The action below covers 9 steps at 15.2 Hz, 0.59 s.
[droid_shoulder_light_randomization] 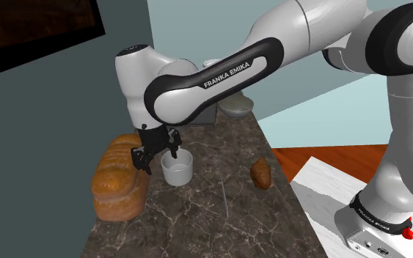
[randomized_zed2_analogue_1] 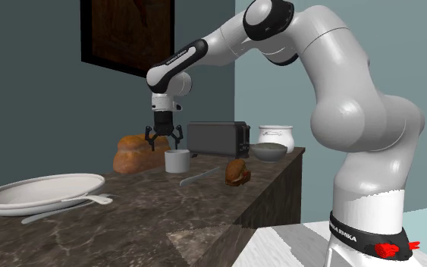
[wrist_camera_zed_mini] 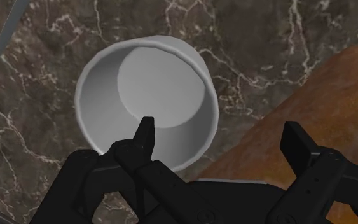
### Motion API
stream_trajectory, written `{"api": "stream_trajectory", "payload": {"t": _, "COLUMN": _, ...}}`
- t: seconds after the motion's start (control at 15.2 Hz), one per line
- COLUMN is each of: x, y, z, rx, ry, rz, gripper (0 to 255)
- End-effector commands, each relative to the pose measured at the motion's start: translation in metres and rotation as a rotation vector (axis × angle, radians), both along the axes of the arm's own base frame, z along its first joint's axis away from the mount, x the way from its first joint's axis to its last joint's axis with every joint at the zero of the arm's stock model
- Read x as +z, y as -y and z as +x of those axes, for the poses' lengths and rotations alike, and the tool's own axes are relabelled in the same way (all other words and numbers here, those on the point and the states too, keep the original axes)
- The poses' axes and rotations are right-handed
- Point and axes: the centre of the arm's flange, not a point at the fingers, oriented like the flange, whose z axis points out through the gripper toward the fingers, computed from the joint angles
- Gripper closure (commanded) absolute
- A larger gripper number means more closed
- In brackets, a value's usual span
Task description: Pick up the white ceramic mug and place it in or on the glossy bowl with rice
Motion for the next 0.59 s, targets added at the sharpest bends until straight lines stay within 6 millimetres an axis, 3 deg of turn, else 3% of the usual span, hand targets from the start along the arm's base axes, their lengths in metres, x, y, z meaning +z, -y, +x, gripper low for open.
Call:
{"api": "stream_trajectory", "payload": {"t": 0.0, "x": -0.037, "y": 0.001, "z": -0.003, "rx": 0.003, "ry": -0.050, "rz": -0.022, "gripper": 0}}
{"api": "stream_trajectory", "payload": {"t": 0.07, "x": -0.027, "y": 0.003, "z": 0.000, "rx": 0.003, "ry": -0.050, "rz": -0.021, "gripper": 255}}
{"api": "stream_trajectory", "payload": {"t": 0.53, "x": -0.029, "y": -0.014, "z": -0.006, "rx": 0.003, "ry": -0.049, "rz": -0.022, "gripper": 255}}
